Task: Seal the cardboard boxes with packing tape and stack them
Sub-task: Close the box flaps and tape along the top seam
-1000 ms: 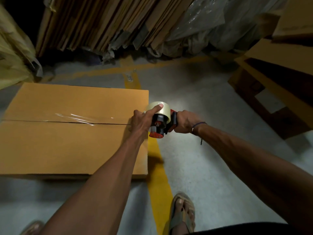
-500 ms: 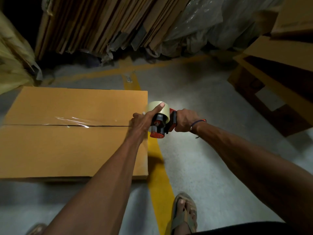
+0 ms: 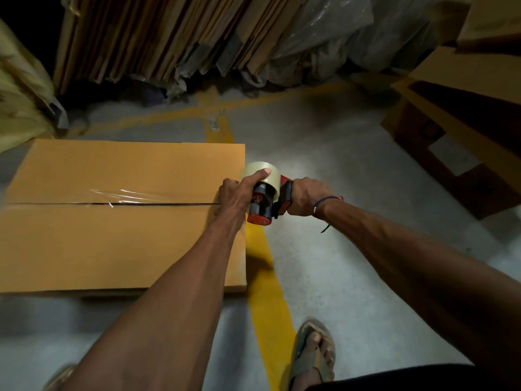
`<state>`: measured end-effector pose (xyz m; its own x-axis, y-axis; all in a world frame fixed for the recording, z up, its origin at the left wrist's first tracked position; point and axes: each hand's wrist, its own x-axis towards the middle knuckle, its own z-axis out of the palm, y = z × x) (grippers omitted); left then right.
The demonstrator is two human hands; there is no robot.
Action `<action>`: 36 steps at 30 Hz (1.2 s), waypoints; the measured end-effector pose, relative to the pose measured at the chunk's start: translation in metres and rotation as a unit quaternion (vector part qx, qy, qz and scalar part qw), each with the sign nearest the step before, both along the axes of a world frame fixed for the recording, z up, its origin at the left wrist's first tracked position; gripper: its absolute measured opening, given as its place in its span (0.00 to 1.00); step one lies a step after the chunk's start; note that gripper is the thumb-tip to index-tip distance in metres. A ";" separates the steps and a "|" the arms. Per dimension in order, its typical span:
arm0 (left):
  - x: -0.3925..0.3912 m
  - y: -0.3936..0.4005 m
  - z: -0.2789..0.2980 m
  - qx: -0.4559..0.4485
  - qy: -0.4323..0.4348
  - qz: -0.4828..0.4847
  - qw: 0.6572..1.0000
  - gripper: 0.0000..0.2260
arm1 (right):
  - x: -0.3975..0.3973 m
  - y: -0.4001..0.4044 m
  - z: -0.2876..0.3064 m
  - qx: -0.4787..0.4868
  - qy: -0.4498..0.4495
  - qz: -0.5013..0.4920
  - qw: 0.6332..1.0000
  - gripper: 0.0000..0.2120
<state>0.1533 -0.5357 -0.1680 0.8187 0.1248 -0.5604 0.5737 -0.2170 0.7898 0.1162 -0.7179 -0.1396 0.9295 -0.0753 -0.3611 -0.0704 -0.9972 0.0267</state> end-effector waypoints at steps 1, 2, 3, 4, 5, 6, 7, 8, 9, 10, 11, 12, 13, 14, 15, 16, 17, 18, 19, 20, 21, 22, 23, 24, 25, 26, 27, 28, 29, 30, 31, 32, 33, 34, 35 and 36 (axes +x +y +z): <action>-0.001 0.000 0.001 -0.007 -0.005 -0.001 1.000 0.54 | 0.000 0.000 0.001 -0.007 -0.004 -0.001 1.000 0.13; -0.003 0.000 0.006 -0.015 -0.009 -0.003 1.000 0.55 | 0.000 0.000 0.003 -0.012 -0.008 -0.003 1.000 0.13; -0.006 0.001 0.013 -0.022 -0.013 -0.004 1.000 0.55 | -0.001 0.001 0.003 -0.015 -0.011 -0.002 1.000 0.13; -0.009 0.002 0.022 -0.026 -0.017 -0.003 1.000 0.55 | -0.001 0.003 0.003 -0.015 -0.013 0.000 1.000 0.13; -0.013 0.002 0.031 -0.026 -0.022 -0.004 0.999 0.53 | -0.002 0.004 0.003 -0.013 -0.016 0.002 1.000 0.13; -0.015 0.002 0.037 -0.026 -0.022 -0.007 0.999 0.51 | -0.002 0.004 0.003 -0.012 -0.019 0.004 1.000 0.13; -0.019 0.002 0.044 -0.026 -0.024 -0.010 0.999 0.49 | -0.003 0.004 0.005 -0.016 -0.022 0.005 1.000 0.12; -0.022 0.002 0.046 -0.025 -0.027 -0.016 0.999 0.46 | -0.003 0.002 0.006 -0.024 -0.026 0.007 0.999 0.12; -0.024 0.002 0.046 -0.014 -0.035 -0.023 0.999 0.43 | -0.003 0.001 0.008 -0.035 -0.031 0.007 0.999 0.11; -0.024 0.002 0.042 0.003 -0.045 -0.034 0.998 0.41 | -0.004 -0.002 0.008 -0.045 -0.036 0.005 0.998 0.11; -0.025 0.002 0.038 0.018 -0.051 -0.045 0.998 0.41 | -0.005 -0.005 0.008 -0.051 -0.038 0.002 0.998 0.10; -0.024 0.002 0.033 0.031 -0.054 -0.056 0.997 0.42 | -0.006 -0.008 0.007 -0.052 -0.037 -0.002 0.998 0.10; -0.023 0.002 0.028 0.042 -0.050 -0.065 0.996 0.45 | -0.007 -0.010 0.005 -0.048 -0.033 -0.005 0.998 0.10; -0.023 0.001 0.027 0.050 -0.048 -0.074 0.995 0.47 | -0.008 -0.012 0.004 -0.043 -0.030 -0.009 0.999 0.10; -0.024 0.001 0.031 0.053 -0.048 -0.080 0.994 0.48 | -0.008 -0.014 0.004 -0.043 -0.031 -0.010 0.999 0.11; -0.025 0.003 0.035 0.054 -0.049 -0.088 0.993 0.49 | -0.007 -0.016 0.005 -0.048 -0.035 -0.008 0.998 0.11; -0.026 0.004 0.040 0.052 -0.053 -0.097 0.993 0.50 | -0.005 -0.018 0.008 -0.055 -0.041 -0.003 0.998 0.10; -0.027 0.006 0.043 0.047 -0.057 -0.105 0.992 0.48 | -0.002 -0.021 0.012 -0.062 -0.048 0.000 0.997 0.10; -0.027 0.007 0.045 0.039 -0.061 -0.113 0.991 0.46 | 0.001 -0.024 0.017 -0.068 -0.054 0.001 0.996 0.10; -0.027 0.010 0.045 0.032 -0.063 -0.120 0.990 0.45 | 0.004 -0.027 0.022 -0.072 -0.061 -0.001 0.996 0.09; -0.026 0.012 0.044 0.030 -0.066 -0.131 0.989 0.43 | 0.005 -0.030 0.027 -0.074 -0.068 -0.005 0.995 0.09; -0.026 0.015 0.042 0.035 -0.069 -0.145 0.986 0.42 | 0.006 -0.033 0.031 -0.076 -0.074 -0.014 0.994 0.10; -0.025 0.018 0.037 0.047 -0.072 -0.157 0.984 0.41 | 0.006 -0.034 0.035 -0.075 -0.077 -0.024 0.994 0.10; -0.025 0.021 0.033 0.061 -0.078 -0.164 0.981 0.39 | 0.004 -0.034 0.036 -0.074 -0.080 -0.038 0.993 0.10; -0.028 0.023 0.031 0.070 -0.089 -0.175 0.978 0.36 | 0.001 -0.033 0.036 -0.069 -0.082 -0.057 0.993 0.08; -0.033 0.027 0.030 0.075 -0.109 -0.190 0.973 0.30 | -0.003 -0.032 0.032 -0.062 -0.083 -0.080 0.991 0.06; -0.040 0.032 0.028 0.081 -0.137 -0.208 0.965 0.25 | -0.010 -0.029 0.025 -0.047 -0.083 -0.107 0.990 0.04; -0.047 0.038 0.025 0.096 -0.174 -0.228 0.953 0.24 | -0.017 -0.025 0.015 -0.026 -0.082 -0.139 0.986 0.06; -0.055 0.045 0.021 0.126 -0.217 -0.246 0.936 0.25 | -0.026 -0.020 0.002 0.001 -0.078 -0.175 0.982 0.09; -0.064 0.051 0.017 0.182 -0.257 -0.262 0.912 0.26 | -0.035 -0.015 -0.012 0.030 -0.070 -0.209 0.975 0.11; -0.072 0.056 0.013 0.242 -0.290 -0.279 0.883 0.27 | -0.044 -0.008 -0.025 0.058 -0.057 -0.239 0.968 0.13; -0.078 0.060 0.009 0.295 -0.310 -0.292 0.856 0.27 | -0.052 0.000 -0.039 0.087 -0.042 -0.267 0.959 0.15; -0.083 0.064 0.006 0.328 -0.325 -0.299 0.835 0.27 | -0.058 0.007 -0.053 0.112 -0.028 -0.294 0.949 0.18; -0.087 0.066 0.004 0.350 -0.333 -0.300 0.822 0.27 | -0.064 0.013 -0.065 0.130 -0.016 -0.316 0.940 0.20; -0.089 0.068 0.003 0.365 -0.337 -0.296 0.816 0.27 | -0.069 0.019 -0.076 0.140 -0.010 -0.331 0.933 0.20; -0.090 0.069 0.000 0.376 -0.339 -0.289 0.812 0.27 | -0.074 0.024 -0.086 0.144 -0.009 -0.339 0.930 0.20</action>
